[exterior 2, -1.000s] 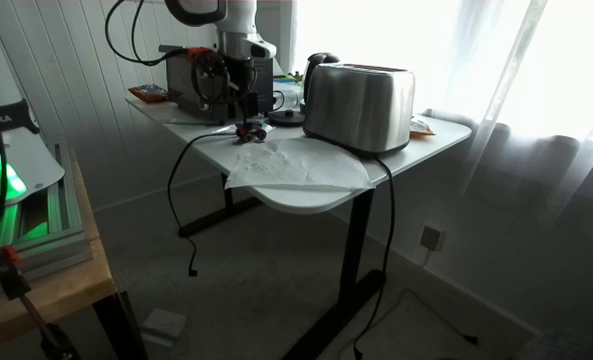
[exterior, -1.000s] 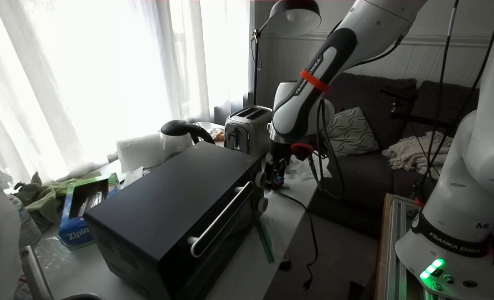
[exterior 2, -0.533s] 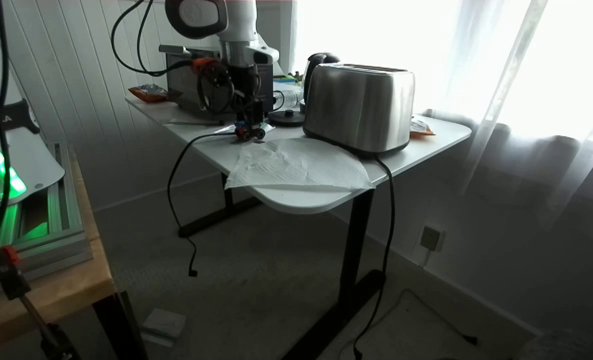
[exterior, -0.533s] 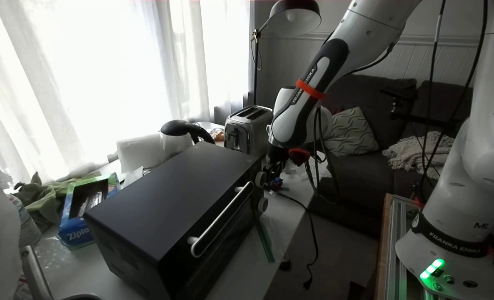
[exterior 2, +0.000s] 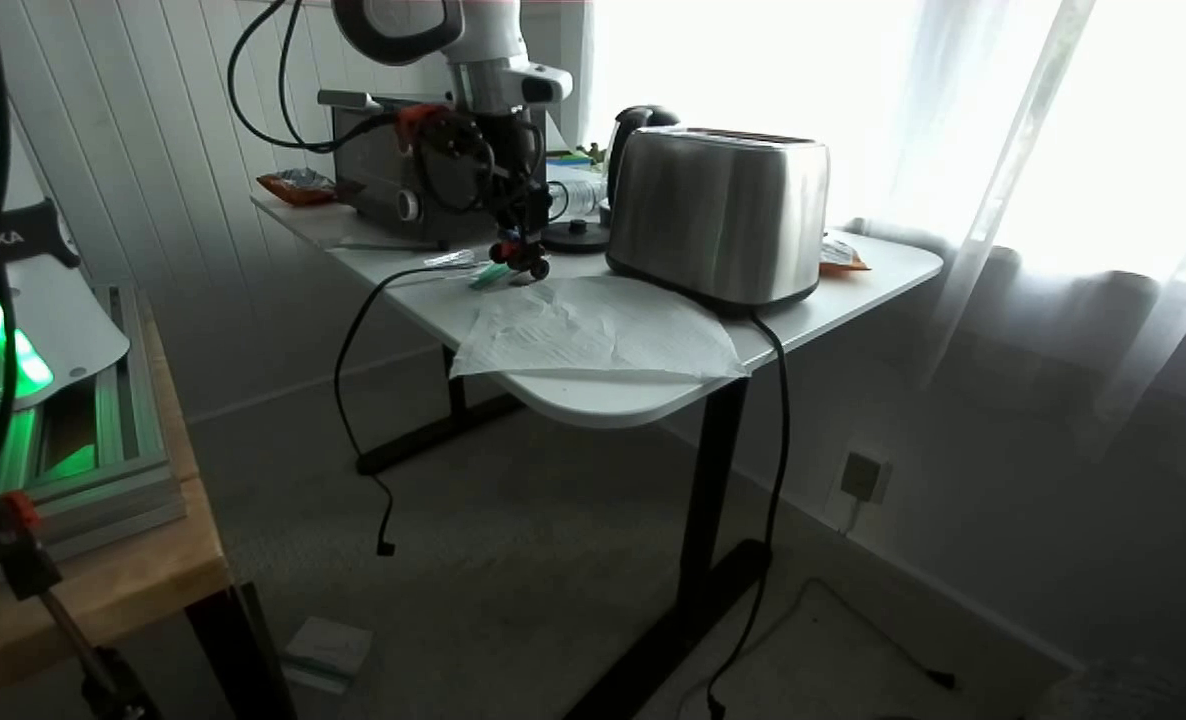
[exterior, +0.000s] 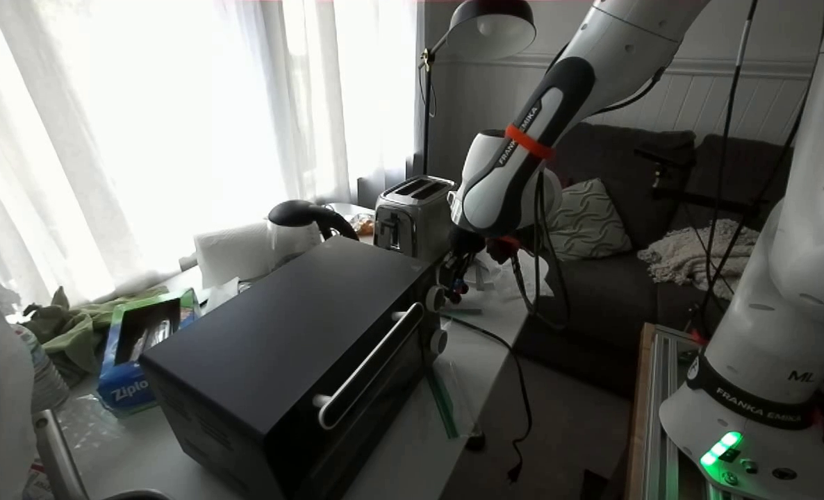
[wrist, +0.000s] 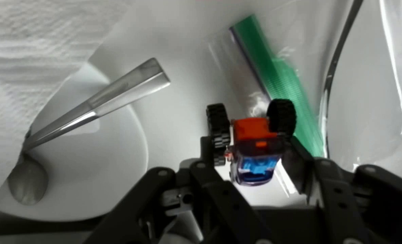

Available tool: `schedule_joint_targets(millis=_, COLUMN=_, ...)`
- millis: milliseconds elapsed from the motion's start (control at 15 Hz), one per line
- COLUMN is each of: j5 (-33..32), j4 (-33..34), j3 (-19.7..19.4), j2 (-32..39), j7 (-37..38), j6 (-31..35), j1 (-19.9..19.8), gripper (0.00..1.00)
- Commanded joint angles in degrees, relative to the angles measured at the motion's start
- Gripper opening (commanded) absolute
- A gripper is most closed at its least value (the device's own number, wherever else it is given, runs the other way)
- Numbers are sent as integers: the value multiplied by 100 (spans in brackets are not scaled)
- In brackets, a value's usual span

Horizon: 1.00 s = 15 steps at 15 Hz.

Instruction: Pick up the toy monster truck and place it upside down on the black oven

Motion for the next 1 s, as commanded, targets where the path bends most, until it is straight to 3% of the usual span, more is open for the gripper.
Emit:
schedule_joint_targets(millis=0, j5=-904, j4=-478, j3=-330, j2=-1152, j7=38, j6=-263, j1=31, gripper=28)
schedule_joint_targets(millis=267, j5=-1203, j4=-617, j3=-428, j2=-2264, j7=-228, j6=-527, j1=36, gripper=28)
schedule_joint_targets(millis=533, j5=-1000, j4=-547, j3=-629, j2=-3082, j7=-671, j6=-1071, j1=381, gripper=28)
schedule_joint_targets(millis=933, j5=-1145, j4=-328, j3=-565, j2=-4168, j7=-980, j6=-2394, j1=875, gripper=28)
